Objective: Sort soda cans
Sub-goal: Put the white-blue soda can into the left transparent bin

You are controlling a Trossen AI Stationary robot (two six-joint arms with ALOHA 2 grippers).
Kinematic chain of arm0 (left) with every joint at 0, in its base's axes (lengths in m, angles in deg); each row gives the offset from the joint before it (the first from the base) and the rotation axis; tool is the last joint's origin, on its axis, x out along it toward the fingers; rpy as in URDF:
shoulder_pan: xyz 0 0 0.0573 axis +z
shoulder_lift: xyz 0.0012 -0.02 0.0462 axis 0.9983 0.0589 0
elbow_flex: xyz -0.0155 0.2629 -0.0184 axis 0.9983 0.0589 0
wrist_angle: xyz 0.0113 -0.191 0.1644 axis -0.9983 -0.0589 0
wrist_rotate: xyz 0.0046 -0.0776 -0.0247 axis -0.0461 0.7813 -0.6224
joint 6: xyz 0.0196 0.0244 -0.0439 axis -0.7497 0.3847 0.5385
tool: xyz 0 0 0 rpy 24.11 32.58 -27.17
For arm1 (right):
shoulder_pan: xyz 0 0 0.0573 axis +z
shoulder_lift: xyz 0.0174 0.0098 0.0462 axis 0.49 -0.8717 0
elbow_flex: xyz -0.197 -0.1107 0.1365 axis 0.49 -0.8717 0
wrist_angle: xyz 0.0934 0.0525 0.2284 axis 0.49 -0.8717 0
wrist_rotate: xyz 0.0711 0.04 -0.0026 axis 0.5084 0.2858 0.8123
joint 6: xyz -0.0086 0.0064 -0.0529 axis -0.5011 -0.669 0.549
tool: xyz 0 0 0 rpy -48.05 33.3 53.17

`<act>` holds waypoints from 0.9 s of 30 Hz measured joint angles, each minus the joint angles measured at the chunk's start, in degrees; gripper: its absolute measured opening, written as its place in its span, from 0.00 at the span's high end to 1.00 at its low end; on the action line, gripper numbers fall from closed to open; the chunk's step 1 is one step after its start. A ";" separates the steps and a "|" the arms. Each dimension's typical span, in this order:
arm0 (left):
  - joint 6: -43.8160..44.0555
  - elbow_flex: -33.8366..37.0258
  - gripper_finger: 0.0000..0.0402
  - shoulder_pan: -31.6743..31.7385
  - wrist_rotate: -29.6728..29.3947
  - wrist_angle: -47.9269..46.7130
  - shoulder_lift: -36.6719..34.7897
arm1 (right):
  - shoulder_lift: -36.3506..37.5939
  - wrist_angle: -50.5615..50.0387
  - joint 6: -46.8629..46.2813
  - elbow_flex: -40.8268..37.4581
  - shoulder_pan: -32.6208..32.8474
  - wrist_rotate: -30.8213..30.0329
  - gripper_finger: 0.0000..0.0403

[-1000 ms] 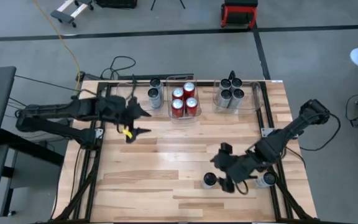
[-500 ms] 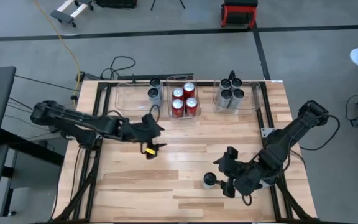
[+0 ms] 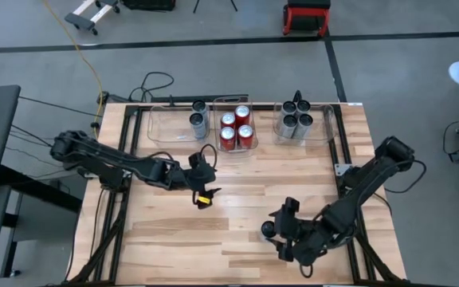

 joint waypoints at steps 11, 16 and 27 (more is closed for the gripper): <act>-0.51 0.00 0.23 -0.03 -2.42 0.12 -0.95 | -2.95 0.51 -0.58 -0.02 -0.80 2.02 0.04; -0.88 0.00 0.23 -0.03 -2.47 -1.58 -3.13 | -3.16 0.33 -1.91 -0.02 -2.42 3.78 0.05; 1.74 0.00 0.23 -2.26 -12.89 -8.47 -19.96 | -4.42 1.30 -0.17 -0.04 -5.16 7.80 0.38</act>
